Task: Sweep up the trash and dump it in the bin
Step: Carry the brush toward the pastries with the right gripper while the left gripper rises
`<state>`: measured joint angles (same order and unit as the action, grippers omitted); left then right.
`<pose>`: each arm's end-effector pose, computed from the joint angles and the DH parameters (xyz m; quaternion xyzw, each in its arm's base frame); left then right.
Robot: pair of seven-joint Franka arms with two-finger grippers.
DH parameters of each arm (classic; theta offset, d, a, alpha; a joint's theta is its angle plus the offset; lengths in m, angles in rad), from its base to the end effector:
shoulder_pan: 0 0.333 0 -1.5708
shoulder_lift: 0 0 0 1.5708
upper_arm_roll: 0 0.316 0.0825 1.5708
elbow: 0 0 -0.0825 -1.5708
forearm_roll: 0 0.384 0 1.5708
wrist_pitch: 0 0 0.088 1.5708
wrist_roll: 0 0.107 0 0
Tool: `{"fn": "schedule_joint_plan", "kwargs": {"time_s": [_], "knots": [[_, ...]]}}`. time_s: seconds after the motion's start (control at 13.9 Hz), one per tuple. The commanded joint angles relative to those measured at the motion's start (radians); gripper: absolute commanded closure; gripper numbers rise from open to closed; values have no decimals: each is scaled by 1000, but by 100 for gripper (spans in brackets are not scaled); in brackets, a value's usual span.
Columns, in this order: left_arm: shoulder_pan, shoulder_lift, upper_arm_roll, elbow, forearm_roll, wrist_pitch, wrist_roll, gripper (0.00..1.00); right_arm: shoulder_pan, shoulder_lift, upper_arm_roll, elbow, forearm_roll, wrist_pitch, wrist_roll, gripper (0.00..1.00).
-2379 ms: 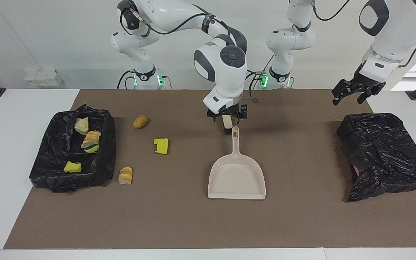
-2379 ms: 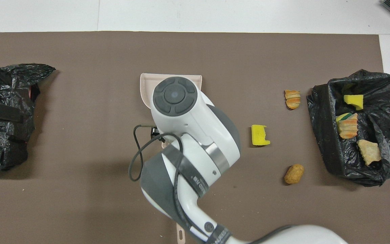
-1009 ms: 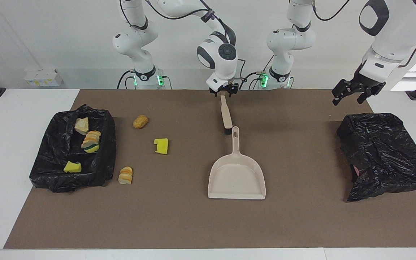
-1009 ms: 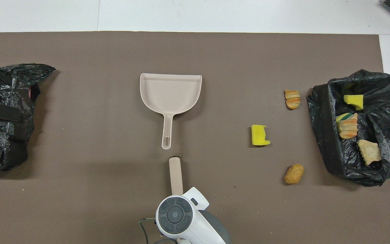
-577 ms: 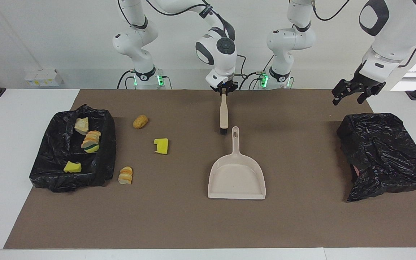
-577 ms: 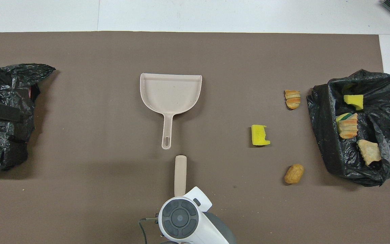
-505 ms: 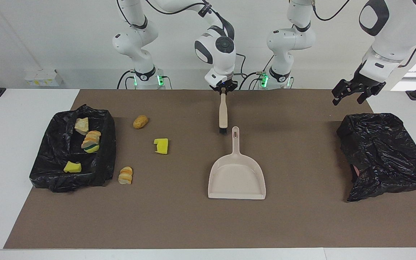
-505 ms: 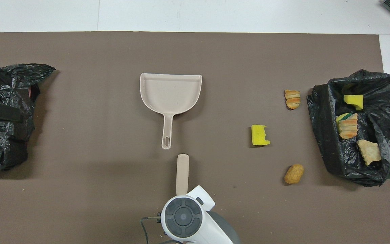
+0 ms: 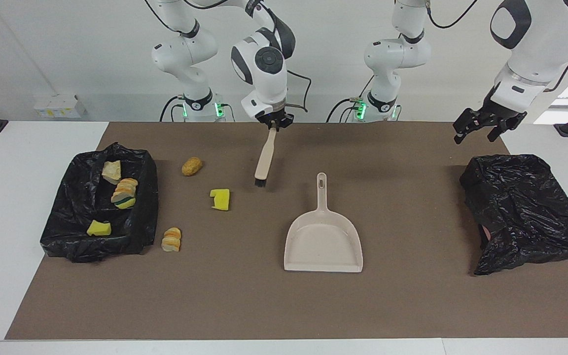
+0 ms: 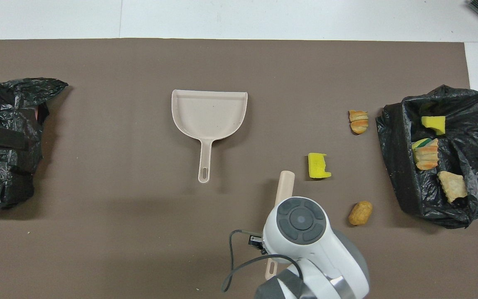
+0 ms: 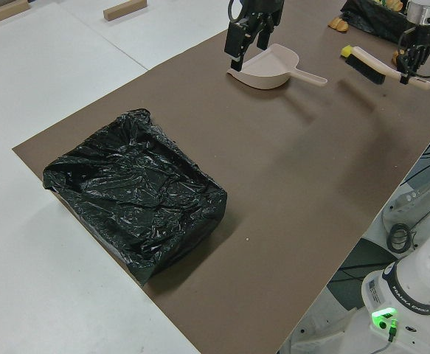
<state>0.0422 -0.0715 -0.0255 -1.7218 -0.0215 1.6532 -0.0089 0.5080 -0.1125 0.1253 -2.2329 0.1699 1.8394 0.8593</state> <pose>0.5373 0.0064 0.5991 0.9999 0.0137 0.0015 0.0098 0.3726 0.2910 0.3992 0.9768 -0.1462 -0.1507 0.0427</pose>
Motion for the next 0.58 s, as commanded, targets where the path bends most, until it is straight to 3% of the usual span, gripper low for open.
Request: {"fn": "schedule_joint_plan", "kwargs": {"time_s": [0.0,0.14,0.5], "knots": [[-16,-2,15,10,18,-3,-11,0,-87,-90,11,-68,-55,-61,7,100],[-16,-2,15,10,18,-3,-11,0,-103,-102,11,-76,-149,-112,105,100],[-36,-1,4,8,15,13,-2,0,-154,-179,14,-171,-168,-207,281,100]]}}
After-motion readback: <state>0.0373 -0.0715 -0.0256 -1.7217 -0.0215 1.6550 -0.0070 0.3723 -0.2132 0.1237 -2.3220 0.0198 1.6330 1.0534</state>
